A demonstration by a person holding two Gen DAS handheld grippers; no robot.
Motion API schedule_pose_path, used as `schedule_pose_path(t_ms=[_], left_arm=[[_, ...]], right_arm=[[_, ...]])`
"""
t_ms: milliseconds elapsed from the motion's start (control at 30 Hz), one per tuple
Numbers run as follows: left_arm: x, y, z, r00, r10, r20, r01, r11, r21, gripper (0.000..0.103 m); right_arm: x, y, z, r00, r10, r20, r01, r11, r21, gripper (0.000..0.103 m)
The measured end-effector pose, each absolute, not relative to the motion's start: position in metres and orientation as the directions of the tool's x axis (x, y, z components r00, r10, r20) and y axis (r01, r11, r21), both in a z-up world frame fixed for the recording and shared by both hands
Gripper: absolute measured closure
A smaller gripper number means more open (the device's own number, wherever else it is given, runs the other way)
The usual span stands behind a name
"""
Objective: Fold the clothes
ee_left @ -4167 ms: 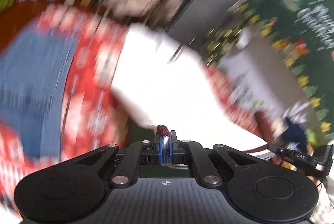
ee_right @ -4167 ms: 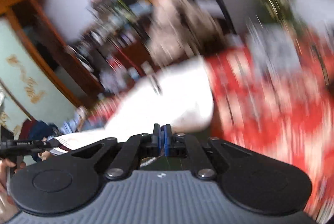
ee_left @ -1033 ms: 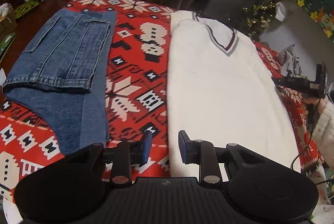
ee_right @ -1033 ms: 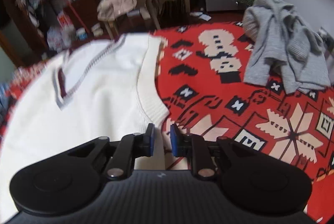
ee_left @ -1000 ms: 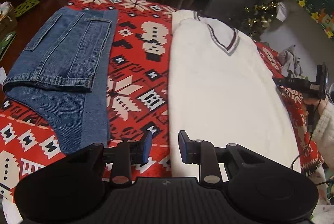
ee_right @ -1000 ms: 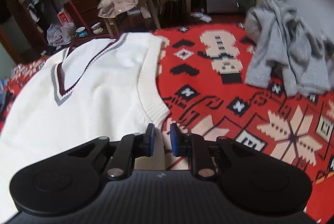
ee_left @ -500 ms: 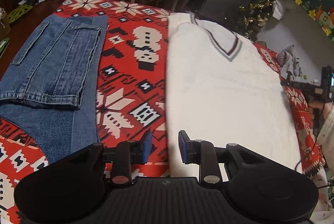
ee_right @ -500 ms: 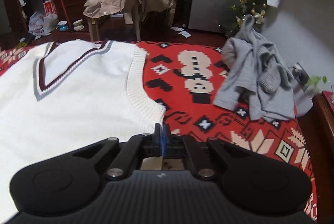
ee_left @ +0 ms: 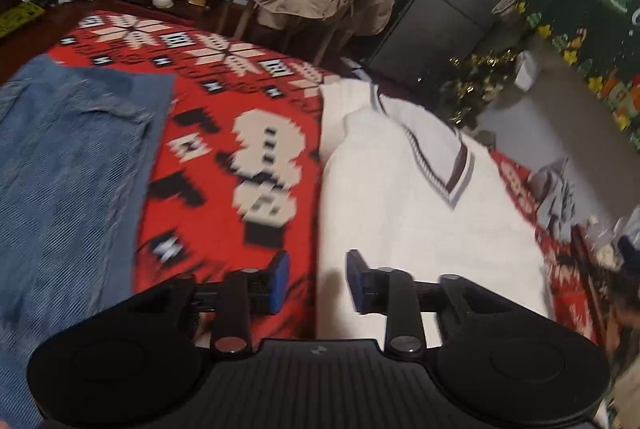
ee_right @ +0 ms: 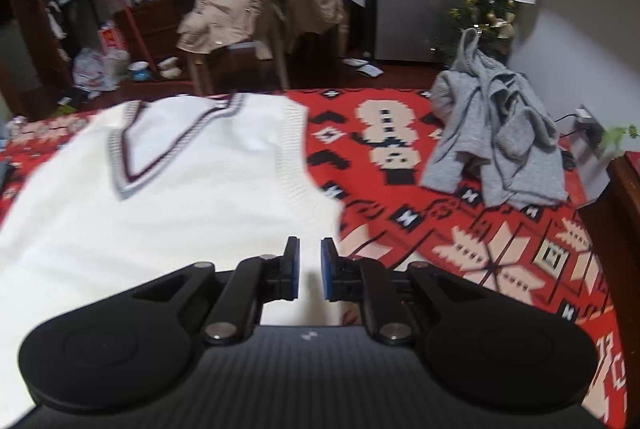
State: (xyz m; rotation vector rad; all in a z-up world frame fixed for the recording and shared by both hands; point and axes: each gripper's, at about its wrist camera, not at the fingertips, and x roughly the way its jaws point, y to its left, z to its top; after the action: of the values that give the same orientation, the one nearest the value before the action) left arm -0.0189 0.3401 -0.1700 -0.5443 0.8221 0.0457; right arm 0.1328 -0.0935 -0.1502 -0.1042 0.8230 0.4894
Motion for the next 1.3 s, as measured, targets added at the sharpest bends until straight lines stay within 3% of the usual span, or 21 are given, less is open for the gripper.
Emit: schedule_pose_path(t_ms=[133, 167, 200, 233, 433, 567, 600, 633, 667, 700, 933, 1067, 1133, 1267, 1300], left_arm=[[0.009, 0.334, -0.182, 0.691, -0.205, -0.693, -0.233, 0.845, -0.482, 0.065], [0.013, 0.331, -0.182, 0.692, -0.192, -0.696, -0.236, 0.851, -0.469, 0.069], [0.016, 0.327, -0.181, 0.698, -0.175, -0.695, -0.234, 0.861, -0.452, 0.090], [0.018, 0.323, -0.180, 0.704, -0.158, -0.693, -0.233, 0.870, -0.435, 0.099], [0.027, 0.260, -0.155, 0.732, -0.083, -0.676, -0.064, 0.980, -0.190, 0.097], [0.039, 0.213, -0.167, 0.705, -0.073, -0.705, 0.061, 0.997, -0.042, 0.095], [0.042, 0.206, -0.172, 0.695, -0.079, -0.714, 0.080, 0.996, -0.032, 0.086], [0.045, 0.201, -0.177, 0.686, -0.097, -0.721, 0.093, 0.995, -0.046, 0.079], [0.047, 0.201, -0.180, 0.679, -0.126, -0.723, 0.098, 0.992, -0.080, 0.065], [0.047, 0.201, -0.182, 0.674, -0.156, -0.722, 0.100, 0.988, -0.120, 0.059], [0.028, 0.229, -0.166, 0.726, -0.241, -0.644, 0.026, 0.946, -0.324, 0.056], [0.018, 0.271, -0.160, 0.793, -0.294, -0.534, -0.075, 0.822, -0.565, 0.056], [0.016, 0.293, -0.163, 0.815, -0.290, -0.502, -0.138, 0.744, -0.654, 0.060], [0.019, 0.324, -0.180, 0.801, -0.239, -0.548, -0.263, 0.683, -0.682, 0.091], [0.020, 0.327, -0.185, 0.788, -0.249, -0.563, -0.281, 0.669, -0.689, 0.092]], right_arm=[[0.108, -0.103, -0.145, 0.550, 0.409, -0.728, -0.448, 0.880, 0.156, 0.090], [0.103, -0.106, -0.144, 0.548, 0.409, -0.729, -0.444, 0.881, 0.160, 0.090], [0.098, -0.109, -0.143, 0.548, 0.409, -0.730, -0.441, 0.883, 0.163, 0.090], [0.093, -0.112, -0.142, 0.547, 0.409, -0.731, -0.438, 0.884, 0.166, 0.090], [0.079, -0.131, -0.134, 0.556, 0.394, -0.732, -0.421, 0.893, 0.161, 0.090], [0.075, -0.139, -0.135, 0.550, 0.389, -0.739, -0.411, 0.896, 0.166, 0.090], [0.074, -0.141, -0.136, 0.548, 0.388, -0.741, -0.407, 0.898, 0.169, 0.090], [0.073, -0.142, -0.137, 0.547, 0.387, -0.742, -0.402, 0.899, 0.173, 0.090], [0.072, -0.144, -0.137, 0.547, 0.388, -0.742, -0.397, 0.900, 0.179, 0.090], [0.071, -0.145, -0.138, 0.548, 0.389, -0.741, -0.391, 0.902, 0.185, 0.090], [0.065, -0.158, -0.139, 0.550, 0.390, -0.738, -0.367, 0.907, 0.206, 0.084], [0.064, -0.160, -0.143, 0.547, 0.392, -0.739, -0.353, 0.909, 0.221, 0.083], [0.064, -0.159, -0.145, 0.545, 0.400, -0.737, -0.350, 0.907, 0.233, 0.082], [0.064, -0.157, -0.146, 0.544, 0.412, -0.731, -0.352, 0.903, 0.247, 0.082], [0.064, -0.156, -0.145, 0.544, 0.415, -0.729, -0.356, 0.901, 0.247, 0.082]])
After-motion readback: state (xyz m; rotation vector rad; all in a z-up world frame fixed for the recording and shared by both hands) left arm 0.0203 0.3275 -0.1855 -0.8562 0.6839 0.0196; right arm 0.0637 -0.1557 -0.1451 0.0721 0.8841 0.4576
